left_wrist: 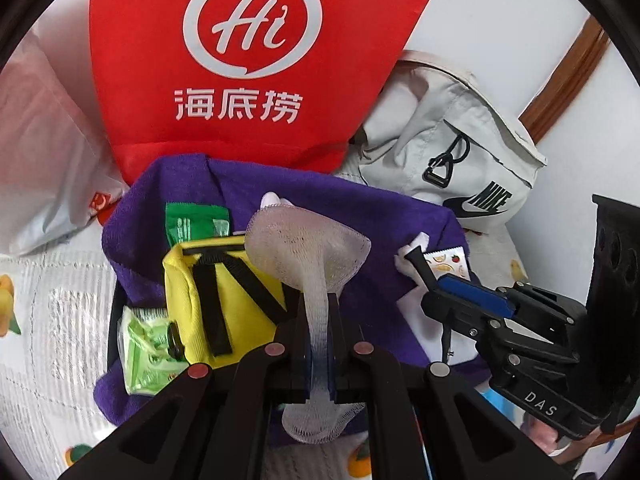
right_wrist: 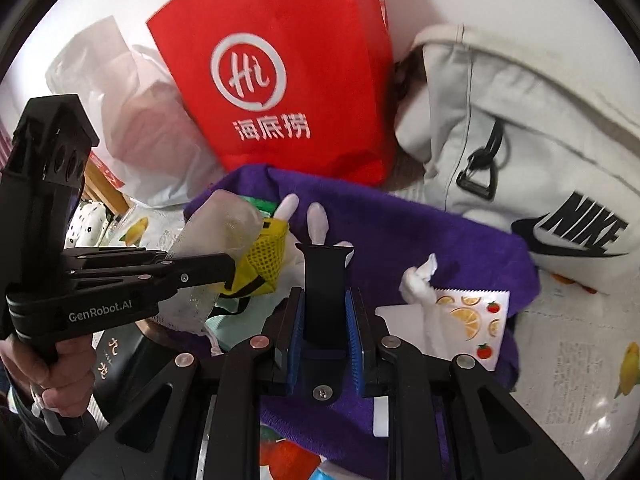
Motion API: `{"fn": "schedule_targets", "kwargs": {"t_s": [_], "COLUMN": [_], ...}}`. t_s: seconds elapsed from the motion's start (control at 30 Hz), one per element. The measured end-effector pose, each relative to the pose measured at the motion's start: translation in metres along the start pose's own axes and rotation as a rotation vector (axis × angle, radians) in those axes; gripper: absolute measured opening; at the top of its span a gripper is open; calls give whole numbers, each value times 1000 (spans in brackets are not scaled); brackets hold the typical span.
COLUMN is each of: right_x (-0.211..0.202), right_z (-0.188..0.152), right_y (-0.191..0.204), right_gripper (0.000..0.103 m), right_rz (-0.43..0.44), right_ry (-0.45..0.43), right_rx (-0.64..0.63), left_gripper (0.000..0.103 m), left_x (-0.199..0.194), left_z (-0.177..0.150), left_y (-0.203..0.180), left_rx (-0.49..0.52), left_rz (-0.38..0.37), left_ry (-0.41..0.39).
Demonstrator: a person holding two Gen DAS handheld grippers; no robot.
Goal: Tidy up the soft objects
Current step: 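Carry the mesh bag and watch strap over the purple towel with both tools, then open both tools to drop the mesh bag and strap onto the towel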
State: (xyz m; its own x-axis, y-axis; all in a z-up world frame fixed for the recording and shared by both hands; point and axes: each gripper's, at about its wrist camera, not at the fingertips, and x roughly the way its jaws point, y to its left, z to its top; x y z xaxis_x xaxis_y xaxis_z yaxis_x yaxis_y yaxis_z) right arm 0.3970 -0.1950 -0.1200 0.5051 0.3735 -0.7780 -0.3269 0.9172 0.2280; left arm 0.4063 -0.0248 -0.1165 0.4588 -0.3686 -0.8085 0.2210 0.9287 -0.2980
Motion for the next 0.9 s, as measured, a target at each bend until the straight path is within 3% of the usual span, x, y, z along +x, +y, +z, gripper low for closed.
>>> {"fn": "schedule_targets", "kwargs": {"t_s": [0.17,0.23,0.57,0.7,0.8,0.9], "right_x": [6,10,17,17,15,10], "right_z": [0,0,-1,-1,-1,0], "right_y": [-5,-5,-9,-9,-8,-7], "right_gripper": [21,21,22,36,38,38], "right_rz": [-14,-16,-15,-7,-9,-17], "right_ry": [13,27,41,44,34,32], "right_rx": [4,1,9,12,9,2], "left_gripper": [8,16,30,51,54,67], "left_x": [7,10,15,16,12,8], "left_z": [1,1,3,3,5,6], "left_y": [0,2,13,8,7,6], "left_rx": [29,23,2,18,29,29], "left_rz": [30,29,23,44,55,55], "left_ry": [10,18,26,18,4,-13]}}
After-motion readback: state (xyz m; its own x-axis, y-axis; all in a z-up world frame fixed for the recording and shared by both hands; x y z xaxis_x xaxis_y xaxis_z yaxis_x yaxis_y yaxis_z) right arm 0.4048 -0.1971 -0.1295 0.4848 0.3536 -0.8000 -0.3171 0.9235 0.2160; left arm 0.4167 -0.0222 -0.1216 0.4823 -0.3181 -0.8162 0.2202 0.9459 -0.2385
